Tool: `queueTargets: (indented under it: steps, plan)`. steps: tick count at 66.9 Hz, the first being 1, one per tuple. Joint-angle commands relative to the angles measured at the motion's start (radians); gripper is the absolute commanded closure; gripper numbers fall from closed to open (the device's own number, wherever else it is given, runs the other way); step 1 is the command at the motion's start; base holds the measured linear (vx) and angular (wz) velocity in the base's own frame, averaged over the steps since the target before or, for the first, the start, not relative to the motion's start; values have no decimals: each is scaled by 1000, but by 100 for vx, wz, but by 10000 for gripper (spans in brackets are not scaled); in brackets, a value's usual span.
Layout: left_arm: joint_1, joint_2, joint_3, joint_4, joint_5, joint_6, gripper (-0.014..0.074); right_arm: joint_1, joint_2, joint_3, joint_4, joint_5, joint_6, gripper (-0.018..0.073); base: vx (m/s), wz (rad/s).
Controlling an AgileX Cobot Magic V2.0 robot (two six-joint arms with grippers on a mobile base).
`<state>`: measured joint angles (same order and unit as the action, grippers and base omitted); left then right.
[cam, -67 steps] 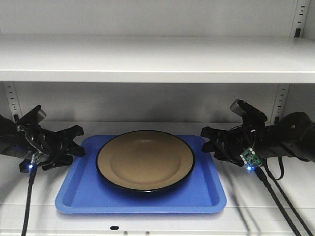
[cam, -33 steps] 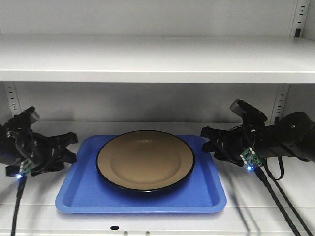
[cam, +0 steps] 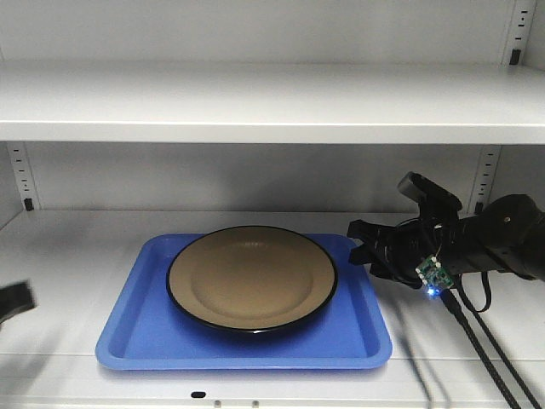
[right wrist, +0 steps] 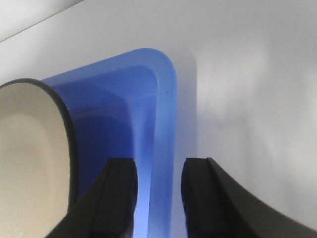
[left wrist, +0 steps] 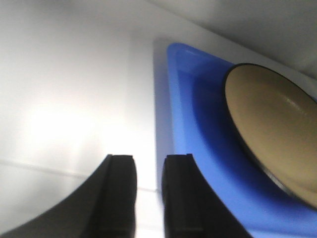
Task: Place disk in tray to left cabinet
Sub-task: 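Open the left gripper and withdraw it from the tray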
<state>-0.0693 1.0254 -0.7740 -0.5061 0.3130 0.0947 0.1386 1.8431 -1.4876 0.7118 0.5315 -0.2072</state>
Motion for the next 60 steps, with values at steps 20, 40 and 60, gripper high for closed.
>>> queueTargets:
  steps: [20,40,60]
  plan:
    - [-6,-529,401,157,-163,-3,598,0,-59,-35,21,-46,-13,240,0,0]
    - [-6,-839,630,387,-163,-11,601,0,-59,-35,21,-46,-13,240,0,0]
    - [16,-1048,824,476,-163,-11,600,0,-59,-35,21,-43,-13,240,0,0]
